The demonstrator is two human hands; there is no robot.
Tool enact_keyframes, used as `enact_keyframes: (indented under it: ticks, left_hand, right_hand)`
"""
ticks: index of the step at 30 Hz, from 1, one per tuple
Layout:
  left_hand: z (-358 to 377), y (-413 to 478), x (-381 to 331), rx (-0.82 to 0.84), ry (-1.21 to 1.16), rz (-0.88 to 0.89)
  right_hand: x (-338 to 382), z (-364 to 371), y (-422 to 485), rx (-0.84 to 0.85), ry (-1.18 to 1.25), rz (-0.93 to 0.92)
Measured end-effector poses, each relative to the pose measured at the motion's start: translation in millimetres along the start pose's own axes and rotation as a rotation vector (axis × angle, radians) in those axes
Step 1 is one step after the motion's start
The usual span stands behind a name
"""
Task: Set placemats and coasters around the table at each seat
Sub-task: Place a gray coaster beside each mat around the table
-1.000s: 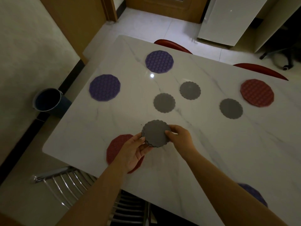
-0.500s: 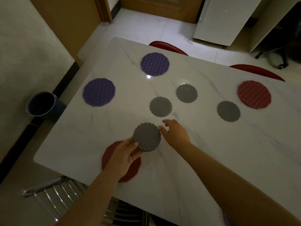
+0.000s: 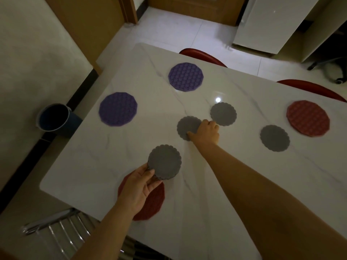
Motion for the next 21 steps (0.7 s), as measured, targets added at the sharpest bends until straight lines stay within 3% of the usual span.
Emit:
enact_keyframes:
  ticks: [5, 12, 16, 21]
  left_hand:
    - [0, 0, 1, 0.002, -0.009, 0.009]
    - [7, 1, 5, -0.005, -0.029, -0.003]
    - [16, 2, 10, 0.006, -0.054, -0.021]
    - [37, 1, 20, 0.059, -0.022, -0.029]
  right_hand:
    - [1, -11, -2, -0.061, 0.047, 0.013]
    - [-38, -36, -43, -0.074, 0.714, 0.042]
    - [-59, -65, -83, -0.144, 0.919, -0.006]
    - [-57, -46, -127, 0.027, 1.051, -0.03]
Point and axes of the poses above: each hand's wrist, its own y-axis towards the middle knuckle, its own z-axis out of the palm, x = y × z, the point moved 9 cm from there along y, towards the middle knuckle
